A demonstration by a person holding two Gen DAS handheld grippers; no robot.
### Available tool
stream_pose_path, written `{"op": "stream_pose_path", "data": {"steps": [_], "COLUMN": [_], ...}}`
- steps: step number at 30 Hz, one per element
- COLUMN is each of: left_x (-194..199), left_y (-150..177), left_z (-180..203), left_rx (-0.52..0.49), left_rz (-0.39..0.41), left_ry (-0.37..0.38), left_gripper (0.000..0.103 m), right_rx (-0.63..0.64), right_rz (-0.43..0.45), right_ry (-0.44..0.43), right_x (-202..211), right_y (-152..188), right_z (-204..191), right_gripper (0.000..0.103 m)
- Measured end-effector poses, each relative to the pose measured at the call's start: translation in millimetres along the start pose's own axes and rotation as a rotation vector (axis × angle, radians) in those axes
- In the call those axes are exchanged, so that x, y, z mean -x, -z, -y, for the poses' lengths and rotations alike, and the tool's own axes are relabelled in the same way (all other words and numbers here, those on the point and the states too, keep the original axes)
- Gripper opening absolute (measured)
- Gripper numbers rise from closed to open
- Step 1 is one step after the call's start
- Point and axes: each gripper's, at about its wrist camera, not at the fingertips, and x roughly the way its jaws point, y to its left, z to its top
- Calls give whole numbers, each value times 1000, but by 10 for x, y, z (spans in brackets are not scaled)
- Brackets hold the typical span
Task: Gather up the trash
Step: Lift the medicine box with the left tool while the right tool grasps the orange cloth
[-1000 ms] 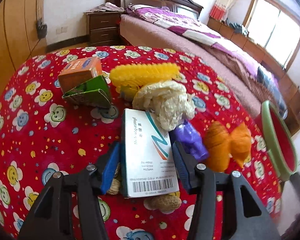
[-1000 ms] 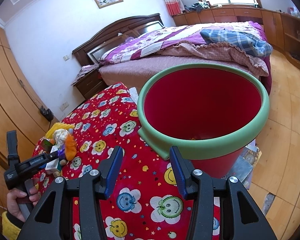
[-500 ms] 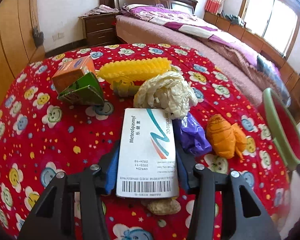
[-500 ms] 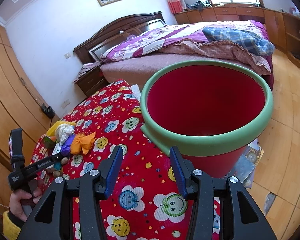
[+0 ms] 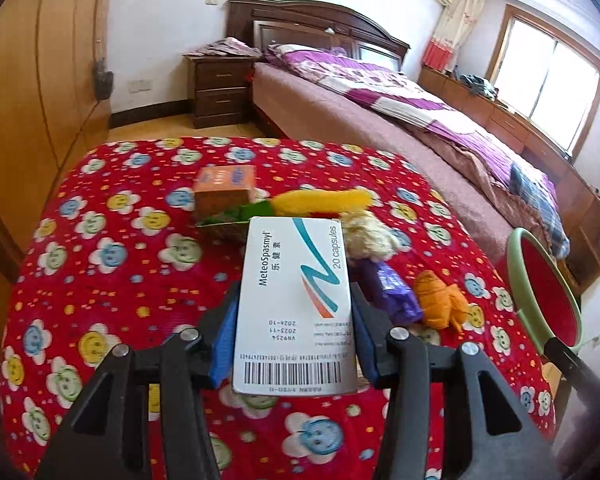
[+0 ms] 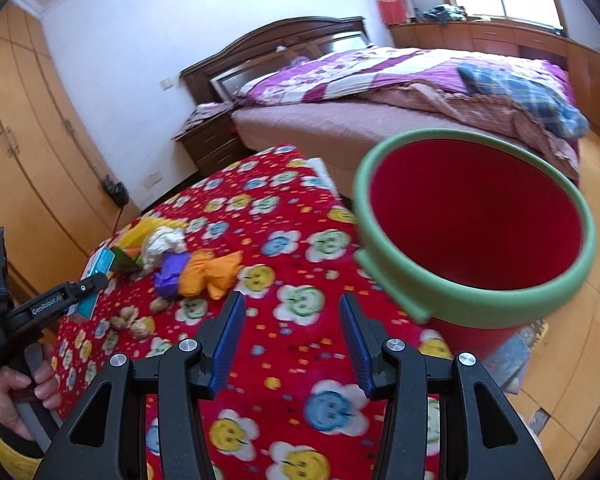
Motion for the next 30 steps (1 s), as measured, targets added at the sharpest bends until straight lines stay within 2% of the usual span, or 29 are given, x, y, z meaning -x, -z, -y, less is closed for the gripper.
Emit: {"op": "stream_pose_path", "data": {"steps": [13, 20, 30], "left_x": [-14, -30, -135], "left_y": [142, 163, 173], "left_z": [-528, -662, -654], "left_rx": [115, 144, 153], "left_rz": [-14, -6, -18], "left_ry": [-64, -73, -51], "left_gripper": [51, 51, 51], "right_rx": [76, 93, 110], "right_rz": [-101, -141, -138], "right_ry": [-89, -56, -9], "right_x": [-679, -1039, -1197], "right_y": [-147, -183, -183], "right_z": [-587, -726, -772], "right_gripper": [50, 50, 53]}}
